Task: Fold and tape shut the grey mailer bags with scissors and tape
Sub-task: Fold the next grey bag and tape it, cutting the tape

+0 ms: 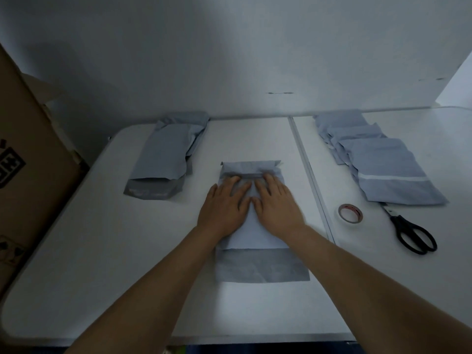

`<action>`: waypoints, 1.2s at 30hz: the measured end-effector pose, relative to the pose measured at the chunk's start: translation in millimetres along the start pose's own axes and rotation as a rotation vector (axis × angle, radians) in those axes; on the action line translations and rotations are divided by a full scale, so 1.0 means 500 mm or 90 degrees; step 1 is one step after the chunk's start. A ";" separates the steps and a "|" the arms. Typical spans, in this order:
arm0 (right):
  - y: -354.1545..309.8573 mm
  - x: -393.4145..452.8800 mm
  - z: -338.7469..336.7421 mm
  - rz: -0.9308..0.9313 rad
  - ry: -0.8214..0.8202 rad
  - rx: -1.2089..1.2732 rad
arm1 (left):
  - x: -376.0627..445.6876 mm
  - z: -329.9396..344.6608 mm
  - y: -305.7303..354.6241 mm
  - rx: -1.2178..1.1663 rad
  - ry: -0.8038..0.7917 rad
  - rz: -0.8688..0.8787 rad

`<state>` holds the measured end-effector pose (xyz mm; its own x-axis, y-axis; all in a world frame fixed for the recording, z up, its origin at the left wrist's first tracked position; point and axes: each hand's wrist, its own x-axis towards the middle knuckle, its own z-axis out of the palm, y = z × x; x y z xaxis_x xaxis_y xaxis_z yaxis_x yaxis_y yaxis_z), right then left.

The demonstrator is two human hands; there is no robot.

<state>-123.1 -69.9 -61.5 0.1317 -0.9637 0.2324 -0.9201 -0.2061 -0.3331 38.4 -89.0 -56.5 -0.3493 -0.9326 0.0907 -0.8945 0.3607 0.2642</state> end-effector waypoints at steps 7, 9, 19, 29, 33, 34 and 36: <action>0.013 0.002 -0.013 0.022 0.028 0.040 | 0.002 -0.008 0.002 -0.085 0.071 0.014; 0.022 0.003 -0.023 0.030 0.060 0.066 | 0.004 -0.019 -0.004 -0.145 0.152 0.008; 0.009 0.027 -0.025 -0.036 0.057 0.069 | 0.138 -0.089 -0.048 -0.399 0.098 -0.384; 0.022 0.024 -0.013 -0.071 -0.033 0.031 | 0.168 -0.069 -0.061 -0.490 0.184 -0.422; 0.031 0.003 -0.026 -0.063 0.035 0.171 | 0.089 -0.076 -0.043 -0.459 0.216 -0.298; 0.032 -0.008 -0.031 -0.048 0.056 0.203 | 0.060 -0.082 -0.038 -0.447 0.194 -0.254; 0.030 -0.035 -0.044 -0.027 0.084 0.251 | -0.004 -0.094 -0.033 -0.447 0.118 -0.188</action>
<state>-147.2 -52.4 -50.4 0.0945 -0.9279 0.3607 -0.7000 -0.3195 -0.6386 66.9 -93.8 -15.7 -0.0170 -0.9977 0.0657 -0.5359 0.0645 0.8418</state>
